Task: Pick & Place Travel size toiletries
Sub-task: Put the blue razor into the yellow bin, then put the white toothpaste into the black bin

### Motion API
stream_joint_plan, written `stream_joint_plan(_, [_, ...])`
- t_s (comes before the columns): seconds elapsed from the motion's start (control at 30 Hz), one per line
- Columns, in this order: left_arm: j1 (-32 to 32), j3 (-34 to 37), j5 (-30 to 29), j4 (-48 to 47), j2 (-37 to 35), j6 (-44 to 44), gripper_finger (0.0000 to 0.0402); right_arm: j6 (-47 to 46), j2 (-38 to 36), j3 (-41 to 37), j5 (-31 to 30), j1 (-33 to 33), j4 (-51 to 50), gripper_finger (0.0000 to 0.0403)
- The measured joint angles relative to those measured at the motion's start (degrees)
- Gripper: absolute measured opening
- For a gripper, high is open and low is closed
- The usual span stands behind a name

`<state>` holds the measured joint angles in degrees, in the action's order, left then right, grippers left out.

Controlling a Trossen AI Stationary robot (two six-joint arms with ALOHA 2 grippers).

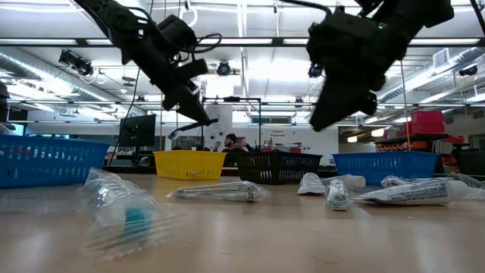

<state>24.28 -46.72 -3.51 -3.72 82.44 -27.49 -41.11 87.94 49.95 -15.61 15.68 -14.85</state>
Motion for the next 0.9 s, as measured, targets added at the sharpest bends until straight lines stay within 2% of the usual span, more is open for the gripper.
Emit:
stream_joint_plan(0.07, [1.29,0.04,0.18,-2.11,0.67,1.44,0.0043,2.96,0.0,0.0,-3.49,-0.02,2.14,0.009])
stream_joint_plan(0.13, [1.67,-0.21,0.69,-1.51,3.02,1.43,0.0043,10.19,0.0,0.0,-7.28,-0.27,3.44,0.0086])
stream_joint_plan(0.23, [2.04,0.11,0.7,-1.46,6.18,-2.31,0.0043,18.2,0.0,0.0,-9.77,-0.76,3.63,0.0083])
stream_joint_plan(0.33, [1.65,-0.04,0.63,1.7,8.47,-5.7,0.0043,18.91,0.0,0.0,-9.47,-1.18,3.48,0.0085])
stream_joint_plan(0.53, [1.29,-0.02,-0.82,0.31,9.67,-6.87,0.0068,19.02,0.0,0.0,-9.32,-1.72,3.34,0.0105])
stream_joint_plan(0.9, [0.19,-0.32,-7.61,0.39,8.85,-7.93,0.0154,19.55,0.0,0.0,-9.25,-2.86,2.84,0.0198])
